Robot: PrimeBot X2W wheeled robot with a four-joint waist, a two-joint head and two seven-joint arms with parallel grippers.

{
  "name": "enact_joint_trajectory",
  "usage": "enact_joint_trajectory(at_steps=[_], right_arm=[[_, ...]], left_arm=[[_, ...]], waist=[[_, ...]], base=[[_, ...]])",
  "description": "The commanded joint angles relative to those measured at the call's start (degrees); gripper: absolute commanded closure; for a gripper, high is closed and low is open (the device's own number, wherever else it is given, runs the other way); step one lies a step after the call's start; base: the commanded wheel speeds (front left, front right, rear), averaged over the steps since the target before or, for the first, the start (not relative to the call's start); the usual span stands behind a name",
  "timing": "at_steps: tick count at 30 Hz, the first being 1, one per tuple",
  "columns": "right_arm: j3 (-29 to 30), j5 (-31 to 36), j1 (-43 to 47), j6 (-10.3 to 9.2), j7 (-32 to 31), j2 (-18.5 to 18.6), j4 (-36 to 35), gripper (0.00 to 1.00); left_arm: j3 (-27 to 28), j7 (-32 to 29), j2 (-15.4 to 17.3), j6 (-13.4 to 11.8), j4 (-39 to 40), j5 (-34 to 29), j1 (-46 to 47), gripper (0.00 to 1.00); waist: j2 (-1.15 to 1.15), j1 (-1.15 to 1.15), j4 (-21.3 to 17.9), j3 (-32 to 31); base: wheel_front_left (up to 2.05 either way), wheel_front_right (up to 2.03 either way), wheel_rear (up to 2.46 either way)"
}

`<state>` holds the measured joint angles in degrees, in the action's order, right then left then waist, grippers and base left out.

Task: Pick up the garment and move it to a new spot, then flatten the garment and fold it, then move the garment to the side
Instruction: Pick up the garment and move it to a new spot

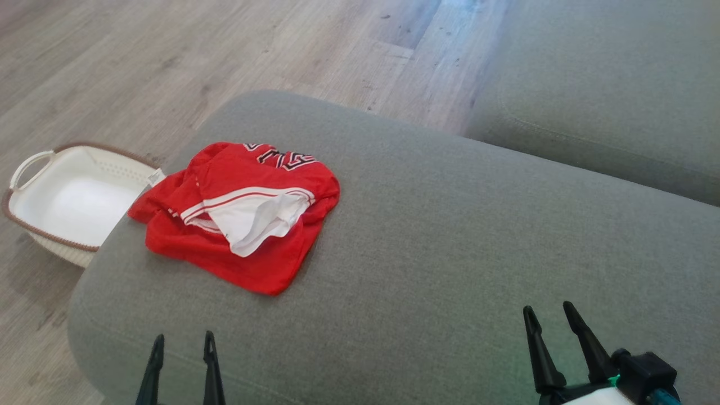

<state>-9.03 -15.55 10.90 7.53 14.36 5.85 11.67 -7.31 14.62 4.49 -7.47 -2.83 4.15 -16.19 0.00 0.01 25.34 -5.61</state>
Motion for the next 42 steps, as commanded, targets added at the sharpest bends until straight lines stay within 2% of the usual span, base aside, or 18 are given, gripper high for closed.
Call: enact_joint_trajectory(at_steps=[1, 6, 9, 17, 20, 24, 30, 31, 37, 42], right_arm=[[-1.33, -0.19, -2.82, -0.04, 0.63, 1.3, -1.58, 0.0], [-1.15, -0.16, -2.44, -0.04, 0.63, 1.84, -1.74, 0.0], [-0.91, 0.39, -1.91, -0.04, 0.63, 2.97, -2.21, 0.0], [-0.87, 1.08, -5.77, -0.04, 0.63, 10.54, -4.74, 0.0], [-0.7, 1.13, -7.92, -0.04, 0.63, 13.72, -5.65, 0.0], [-0.52, 0.88, -9.77, -0.04, 0.63, 17.08, -6.89, 0.0], [0.08, 0.53, -10.88, -0.04, 0.6, 20.87, -8.69, 0.0], [0.08, 0.53, -10.88, -0.04, 0.6, 20.87, -8.69, 0.0], [-0.13, 0.12, -12.69, -0.04, 0.26, 22.52, -9.91, 0.0], [-0.32, 0.15, -13.65, -0.04, -0.12, 22.8, -10.75, 0.0]], left_arm=[[2.18, 0.38, -0.6, -0.47, 2.29, -0.01, 3.43, 0.0], [3.29, 0.38, -0.34, -0.16, 2.62, -0.07, 4.82, 0.0], [4.33, 0.38, 1.03, 0.86, 2.45, -0.28, 9.43, 0.0], [5.73, 0.36, 3.44, 2.83, -1.08, -0.08, 27.67, 0.0], [6.78, -2.38, 5.21, 3.12, -5.91, 0.2, 36.1, 0.0], [7.82, -9.98, 6.81, 2.95, -13.38, 0.91, 46.22, 0.0], [8.84, -20.37, 8.33, 5.75, -27.87, 4.79, 58.51, 0.0], [8.84, -20.37, 8.33, 5.75, -27.87, 4.79, 58.51, 0.0], [10.1, -26.48, 10.62, 7.29, -41.02, 7.23, 65.81, 0.0], [11.47, -27.3, 11.46, 8.4, -49.53, 9.53, 68.88, 0.0]], waist=[[0.0, -0.01, 0.41, 0.45], [0.0, -0.01, 1.19, 1.3], [0.0, -0.01, 1.46, 3.36], [0.0, -0.01, 0.22, 14.71], [0.0, -0.01, -0.58, 18.83], [0.0, -0.01, -1.36, 23.1], [0.0, -0.01, -2.25, 28.12], [0.0, -0.01, -2.25, 28.12], [0.0, -0.01, -4.03, 31.03], [0.0, -0.01, -5.61, 33.1]], base=[[0.0, 0.0, 0.0], [0.0, 0.0, 0.0], [0.0, 0.0, 0.0], [0.0, 0.0, 0.0], [0.0, 0.0, 0.0], [0.0, 0.0, 0.0], [0.0, 0.0, 0.0], [0.0, 0.0, 0.0], [0.0, 0.0, 0.0], [0.0, 0.0, 0.0]])
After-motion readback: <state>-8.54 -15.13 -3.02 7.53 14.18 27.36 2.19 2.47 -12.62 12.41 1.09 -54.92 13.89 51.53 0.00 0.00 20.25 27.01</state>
